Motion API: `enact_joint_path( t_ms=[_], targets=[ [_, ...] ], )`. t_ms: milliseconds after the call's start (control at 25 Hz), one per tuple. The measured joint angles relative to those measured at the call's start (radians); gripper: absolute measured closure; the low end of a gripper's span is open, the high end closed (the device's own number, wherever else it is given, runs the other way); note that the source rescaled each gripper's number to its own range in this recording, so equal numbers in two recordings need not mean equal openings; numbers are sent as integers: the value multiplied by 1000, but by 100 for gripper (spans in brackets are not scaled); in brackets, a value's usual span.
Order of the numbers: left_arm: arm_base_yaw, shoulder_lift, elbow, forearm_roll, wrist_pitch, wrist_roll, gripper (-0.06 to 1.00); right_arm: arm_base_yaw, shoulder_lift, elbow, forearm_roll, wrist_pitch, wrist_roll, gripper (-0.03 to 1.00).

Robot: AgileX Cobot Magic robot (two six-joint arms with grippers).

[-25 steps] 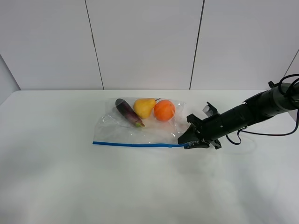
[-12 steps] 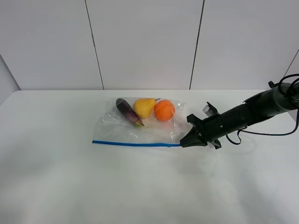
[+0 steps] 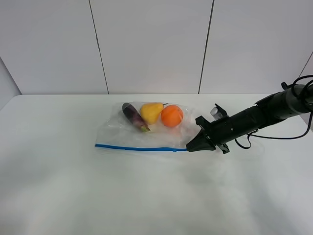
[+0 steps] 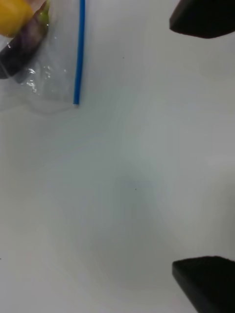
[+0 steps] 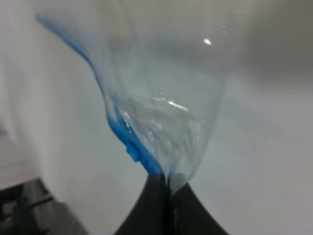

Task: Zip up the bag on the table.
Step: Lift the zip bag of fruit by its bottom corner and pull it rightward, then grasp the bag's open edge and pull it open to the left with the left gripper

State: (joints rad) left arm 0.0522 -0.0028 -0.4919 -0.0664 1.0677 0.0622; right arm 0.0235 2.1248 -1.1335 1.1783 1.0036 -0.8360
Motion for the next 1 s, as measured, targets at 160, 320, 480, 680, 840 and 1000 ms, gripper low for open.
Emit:
enact_joint_path(
  t_ms=[160,320,480,680,840,1000],
  targets=[
    [0,0,0,0,0,0,-6,0,-18,-61,27,77,6,97],
    [0,0,0,0,0,0,-6,0,-40,-132,47,148,49,97],
    [0,0,0,0,0,0,-6,0,-43,-165,48,173,87,97],
    [0,0,0,0,0,0,-6,0,-44,-168,42,175,108,97],
    [0,0,0,0,0,0,-6,0,-44,-168,42,175,109,97],
    [0,2,-23,0,-48,0,-6,0,-44,-168,42,173,109,97]
  ],
)
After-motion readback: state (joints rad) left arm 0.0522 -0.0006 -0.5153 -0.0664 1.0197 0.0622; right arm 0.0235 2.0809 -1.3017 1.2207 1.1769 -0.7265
